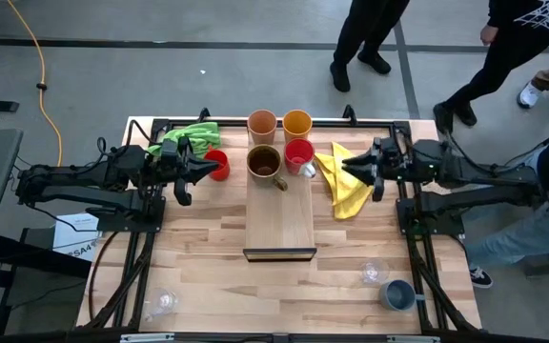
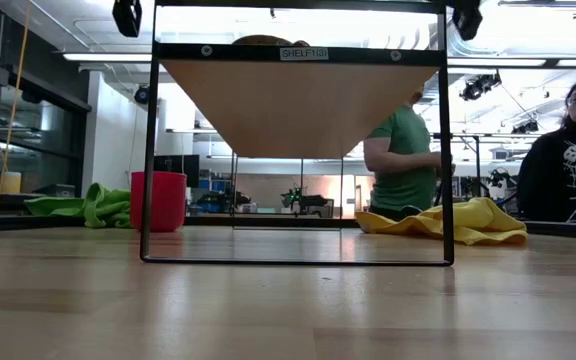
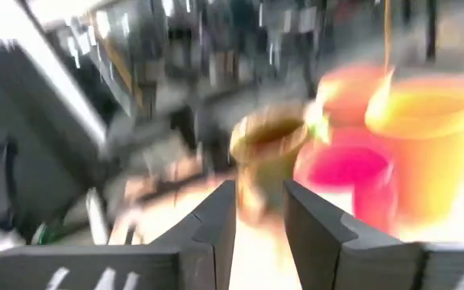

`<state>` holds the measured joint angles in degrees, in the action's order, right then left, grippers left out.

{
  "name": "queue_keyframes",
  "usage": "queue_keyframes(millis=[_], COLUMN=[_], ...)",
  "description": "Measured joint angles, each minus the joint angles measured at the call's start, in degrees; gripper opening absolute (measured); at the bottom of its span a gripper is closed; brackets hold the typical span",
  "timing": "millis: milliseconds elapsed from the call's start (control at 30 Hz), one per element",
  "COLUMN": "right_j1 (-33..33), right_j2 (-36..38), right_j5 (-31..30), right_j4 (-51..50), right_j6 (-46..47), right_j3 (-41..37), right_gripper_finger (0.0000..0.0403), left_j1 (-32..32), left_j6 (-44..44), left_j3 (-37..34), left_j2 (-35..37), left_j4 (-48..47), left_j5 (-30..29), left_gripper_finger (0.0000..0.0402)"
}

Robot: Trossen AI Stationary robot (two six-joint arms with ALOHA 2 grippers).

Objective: Stack small to large cups/mugs on shelf
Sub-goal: Put the blue cup on the shelf

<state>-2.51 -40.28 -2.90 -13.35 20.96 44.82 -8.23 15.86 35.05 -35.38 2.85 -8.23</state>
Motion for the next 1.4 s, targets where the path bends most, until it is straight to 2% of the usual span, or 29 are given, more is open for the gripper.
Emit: queue_keyframes(millis=[233, 300, 400, 533, 667, 867, 1000, 1200, 1400], right_j1=[10.7, 15.5, 23.6, 35.3, 46.0, 56.8, 60.2, 61.6, 61.7], right_j2=[-10.0, -12.6, -15.4, -18.5, -21.5, -27.3, -31.3, -35.6, -40.1], right_j5=[9.6, 11.6, 13.2, 14.2, 14.2, 12.4, 11.6, 6.2, 7.0], right_j4=[-35.6, -43.1, -48.8, -50.8, -50.5, -50.4, -48.6, -48.4, -46.5], right_j6=[12.1, 17.4, 25.2, 36.5, 46.8, 51.6, 52.5, 52.6, 52.3], right_j3=[17.5, 20.6, 22.3, 21.2, 19.1, 15.1, 12.3, 10.5, 10.5], right_gripper_finger=[0.0094, 0.0094, 0.0095, 0.0108, 0.0148, 0.0213, 0.0224, 0.0217, 0.0211], left_j1=[0.0, 0.0, 0.0, 0.0, 0.0, 0.0, 0.0, 0.0, 0.0], left_j6=[1.2, 1.4, 1.4, 1.4, 1.4, 1.4, 1.4, 1.4, 1.4], left_j3=[0.0, 0.0, 0.0, 0.0, 0.0, 0.0, 0.0, 0.0, 0.0], left_j2=[0.0, 0.0, 0.0, 0.0, 0.0, 0.0, 0.0, 0.0, 0.0], left_j4=[-0.1, -0.3, -0.5, -0.5, -1.2, -1.3, -1.3, -1.3, -1.3], left_j5=[-0.4, -0.4, -0.4, -0.4, -0.4, -1.7, -1.9, -1.9, -1.9], left_gripper_finger=[0.0, 0.0, 0.0, 0.0, 0.0, 0.0, 0.0, 0.0, 0.0])
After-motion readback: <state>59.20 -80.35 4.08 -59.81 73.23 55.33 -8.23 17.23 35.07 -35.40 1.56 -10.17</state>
